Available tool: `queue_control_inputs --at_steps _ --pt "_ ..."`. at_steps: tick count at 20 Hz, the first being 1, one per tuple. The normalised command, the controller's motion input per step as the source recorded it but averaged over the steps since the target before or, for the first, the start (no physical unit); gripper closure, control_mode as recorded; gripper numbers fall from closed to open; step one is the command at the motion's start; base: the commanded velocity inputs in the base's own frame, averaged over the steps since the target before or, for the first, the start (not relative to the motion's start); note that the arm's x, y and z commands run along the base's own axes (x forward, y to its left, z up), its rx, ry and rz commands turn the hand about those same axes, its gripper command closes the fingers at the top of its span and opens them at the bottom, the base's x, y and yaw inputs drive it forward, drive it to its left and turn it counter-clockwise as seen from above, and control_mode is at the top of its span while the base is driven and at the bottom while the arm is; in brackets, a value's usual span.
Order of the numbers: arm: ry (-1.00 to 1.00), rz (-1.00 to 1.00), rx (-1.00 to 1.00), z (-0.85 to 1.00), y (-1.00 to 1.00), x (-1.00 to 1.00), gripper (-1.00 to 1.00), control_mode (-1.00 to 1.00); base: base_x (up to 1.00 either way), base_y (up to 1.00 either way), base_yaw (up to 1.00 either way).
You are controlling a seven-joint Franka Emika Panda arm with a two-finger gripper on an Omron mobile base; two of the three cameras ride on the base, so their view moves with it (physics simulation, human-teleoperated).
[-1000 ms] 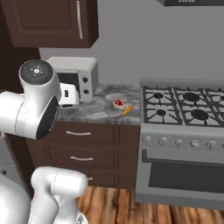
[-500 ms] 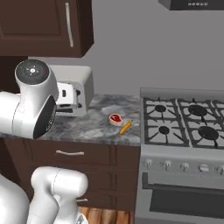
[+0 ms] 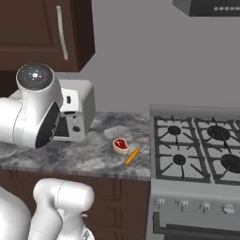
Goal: Open the fridge, remove the pear, carrot, and steak, and place them on any counter.
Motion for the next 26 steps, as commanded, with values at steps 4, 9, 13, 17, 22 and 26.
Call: queue_control_inputs --at_steps 4,9,13,17,22,26 --pt "0.00 0.00 0.00 0.00 0.00 0.00 1.00 1.00 0.56 -0.01 0.00" --pt "0.00 0.00 0.00 0.00 0.00 0.00 1.00 1.00 0.55 -0.01 0.00" --pt "0.00 0.00 0.00 0.00 0.00 0.00 1.00 1.00 0.09 -0.11 0.00" --pt "0.06 0.00 0.00 -0.08 0.00 0.18 1.00 -1.00 0.00 0.00 0.00" --pt "0.15 0.00 0.00 -0.29 0.00 0.69 1.00 -1.00 0.00 0.00 0.00" --pt "0.13 0.00 0.00 -0.68 0.00 0.61 1.00 -1.00 0.00 0.00 0.00"
